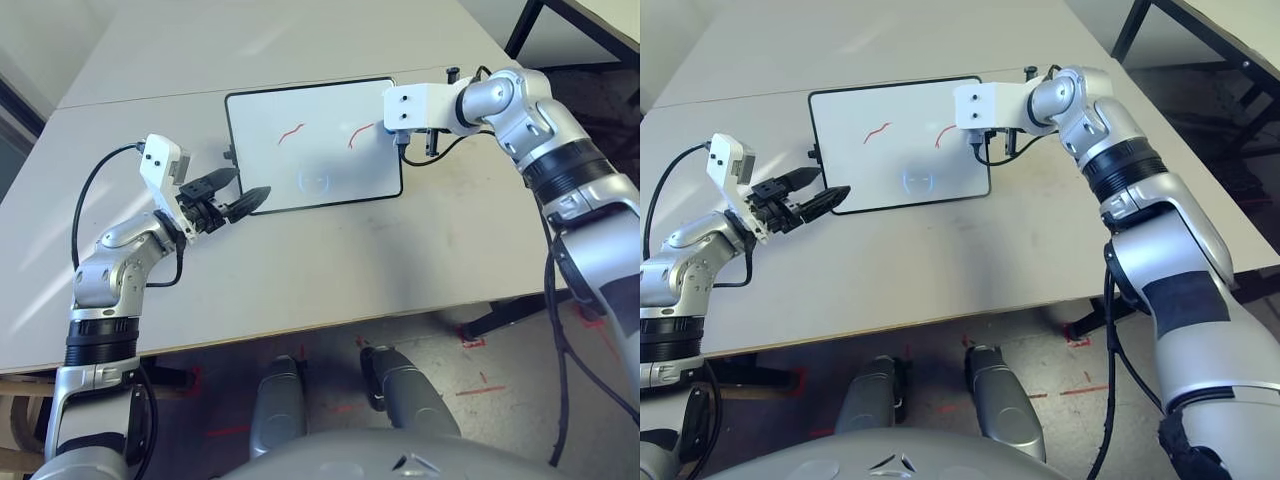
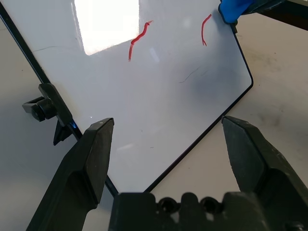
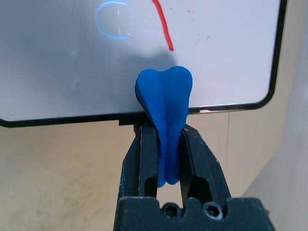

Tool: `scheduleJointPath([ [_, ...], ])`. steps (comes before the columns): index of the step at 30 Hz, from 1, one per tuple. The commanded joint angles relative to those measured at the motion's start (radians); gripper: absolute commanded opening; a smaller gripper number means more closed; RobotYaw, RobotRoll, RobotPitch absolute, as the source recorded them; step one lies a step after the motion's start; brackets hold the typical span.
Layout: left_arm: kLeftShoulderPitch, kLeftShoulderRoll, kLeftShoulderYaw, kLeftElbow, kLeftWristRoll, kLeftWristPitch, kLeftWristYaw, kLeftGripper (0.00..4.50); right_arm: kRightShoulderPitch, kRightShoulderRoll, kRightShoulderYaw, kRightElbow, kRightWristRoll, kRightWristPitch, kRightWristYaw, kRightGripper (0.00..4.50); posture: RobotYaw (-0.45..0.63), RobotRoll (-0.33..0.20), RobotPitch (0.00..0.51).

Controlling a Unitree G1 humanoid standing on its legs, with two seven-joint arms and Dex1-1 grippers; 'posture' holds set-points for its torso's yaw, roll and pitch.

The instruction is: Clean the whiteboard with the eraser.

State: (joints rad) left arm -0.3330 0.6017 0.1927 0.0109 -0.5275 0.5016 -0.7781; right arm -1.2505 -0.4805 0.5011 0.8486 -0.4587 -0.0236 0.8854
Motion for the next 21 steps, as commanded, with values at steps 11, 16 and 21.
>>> scheduleJointPath([
  [11, 0.023, 0.006, 0.006, -0.025, 0.003, 0.006, 0.002, 4.5, -0.059, 0.051, -0.011, 0.122, -0.034, -0.044, -0.072, 0.43, -0.07, 0.0, 0.136],
  [16, 0.027, 0.005, 0.007, -0.031, 0.003, 0.007, 0.005, 4.5, -0.066, 0.07, -0.008, 0.158, -0.041, -0.054, -0.084, 0.43, -0.07, 0.0, 0.137],
  [21, 0.035, 0.006, 0.011, -0.039, 0.0, 0.009, 0.009, 4.5, -0.072, 0.088, -0.005, 0.194, -0.047, -0.068, -0.097, 0.43, -0.05, 0.0, 0.14],
])
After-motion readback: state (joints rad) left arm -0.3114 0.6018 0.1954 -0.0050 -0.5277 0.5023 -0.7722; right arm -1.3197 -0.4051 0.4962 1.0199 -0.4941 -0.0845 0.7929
